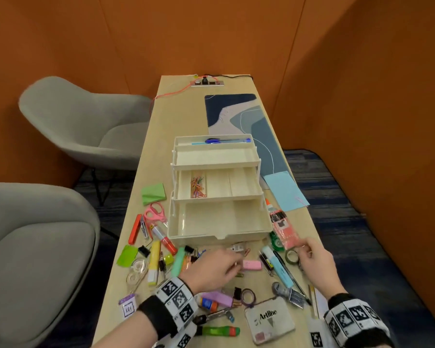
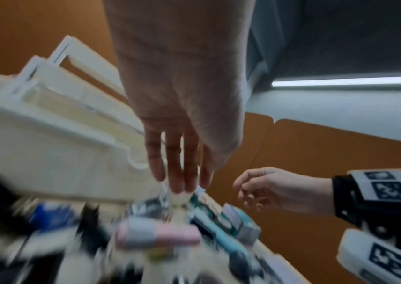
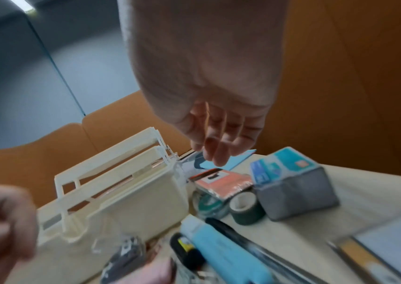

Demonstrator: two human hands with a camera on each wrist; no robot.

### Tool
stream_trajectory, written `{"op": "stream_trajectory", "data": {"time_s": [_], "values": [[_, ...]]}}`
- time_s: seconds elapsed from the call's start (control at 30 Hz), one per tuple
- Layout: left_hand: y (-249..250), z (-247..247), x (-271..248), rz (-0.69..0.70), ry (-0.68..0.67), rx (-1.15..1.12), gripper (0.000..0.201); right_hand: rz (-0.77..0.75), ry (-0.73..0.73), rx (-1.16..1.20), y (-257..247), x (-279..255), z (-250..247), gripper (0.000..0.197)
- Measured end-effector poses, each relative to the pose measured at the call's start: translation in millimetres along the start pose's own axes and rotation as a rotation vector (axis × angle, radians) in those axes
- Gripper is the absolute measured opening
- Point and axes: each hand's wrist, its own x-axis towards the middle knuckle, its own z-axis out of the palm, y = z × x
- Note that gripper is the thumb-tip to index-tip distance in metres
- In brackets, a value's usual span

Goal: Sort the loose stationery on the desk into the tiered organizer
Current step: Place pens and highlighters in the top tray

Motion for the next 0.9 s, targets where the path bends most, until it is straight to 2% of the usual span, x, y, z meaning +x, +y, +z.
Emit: {"op": "stream_trajectory", "data": {"time_s": [0.07, 0.17, 0.33, 0.53, 0.63, 0.73, 0.83, 0.9], "values": [[-1, 16, -5, -0.031, -0.074, 0.047, 0.022, 0.035, -0.068, -0.182, 14, -10, 7, 0.014], [-3, 27, -9, -0.063, -0.082, 0.052, 0.021, 0.03, -0.147, -0.392, 32, -21, 28, 0.015], [-11, 24, -19, -0.128, -0.008, 0.026, 0.023, -0.061, -0.128, -0.616, 43, -22, 46, 0.025], [-31, 18, -41, -0.24, 0.094, -0.059, 0.018, -0.104, -0.124, -0.826, 29, -18, 49, 0.027], [-43, 16, -58, -0.307, 0.144, -0.096, 0.019, -0.085, -0.111, -0.777, 22, -18, 51, 0.028], [-54, 16, -74, -0.361, 0.156, -0.117, 0.018, 0.047, -0.089, -0.525, 17, -19, 51, 0.021], [-65, 20, -87, -0.414, 0.177, -0.153, 0.014, 0.08, -0.089, -0.385, 17, -17, 52, 0.01], [-70, 23, -94, -0.451, 0.189, -0.164, 0.014, 0.097, -0.124, -0.391, 17, -14, 53, 0.019]]}}
